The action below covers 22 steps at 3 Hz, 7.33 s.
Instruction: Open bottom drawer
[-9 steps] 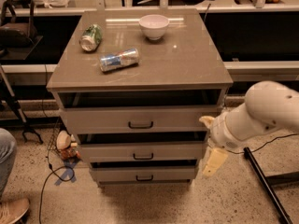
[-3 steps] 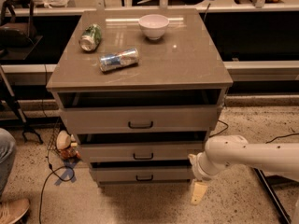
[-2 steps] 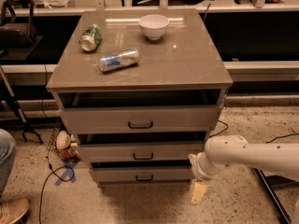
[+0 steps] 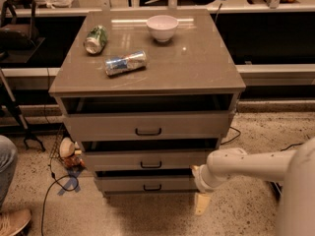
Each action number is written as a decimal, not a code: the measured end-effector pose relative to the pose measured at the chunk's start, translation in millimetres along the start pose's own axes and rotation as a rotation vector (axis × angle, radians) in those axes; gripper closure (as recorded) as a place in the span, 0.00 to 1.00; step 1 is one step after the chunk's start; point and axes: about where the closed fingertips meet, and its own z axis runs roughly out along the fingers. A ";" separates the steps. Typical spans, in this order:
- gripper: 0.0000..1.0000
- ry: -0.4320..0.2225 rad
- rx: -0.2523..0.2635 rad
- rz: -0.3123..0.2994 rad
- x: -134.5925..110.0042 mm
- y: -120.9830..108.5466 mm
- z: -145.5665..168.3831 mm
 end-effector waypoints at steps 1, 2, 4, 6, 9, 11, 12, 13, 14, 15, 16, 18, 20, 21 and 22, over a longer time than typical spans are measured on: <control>0.00 -0.031 -0.008 -0.048 -0.7 -6.0 45.8; 0.00 -0.048 -0.044 -0.079 -4.0 -11.6 102.7; 0.00 -0.043 -0.037 -0.070 6.1 -15.8 115.1; 0.00 0.018 0.034 -0.071 39.2 -36.9 150.4; 0.00 0.012 0.043 -0.056 61.9 -94.7 196.4; 0.49 0.009 0.033 -0.035 68.0 -105.1 213.3; 0.73 0.009 0.033 -0.035 68.4 -103.4 213.0; 0.95 0.009 0.033 -0.035 68.8 -102.0 212.8; 1.00 0.009 0.033 -0.035 68.6 -101.4 211.2; 0.82 0.009 0.033 -0.035 68.1 -101.5 209.9; 0.59 0.009 0.033 -0.035 68.1 -101.5 209.6; 0.12 0.009 0.033 -0.035 68.0 -101.5 209.7; 0.00 0.007 0.040 -0.035 72.9 -88.3 210.8; 0.00 -0.002 0.020 -0.014 81.7 -74.1 221.2; 0.17 -0.005 -0.006 -0.002 86.3 -65.5 230.9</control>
Offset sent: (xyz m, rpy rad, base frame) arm 0.0349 0.0511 -0.1357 0.0489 0.0240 0.1358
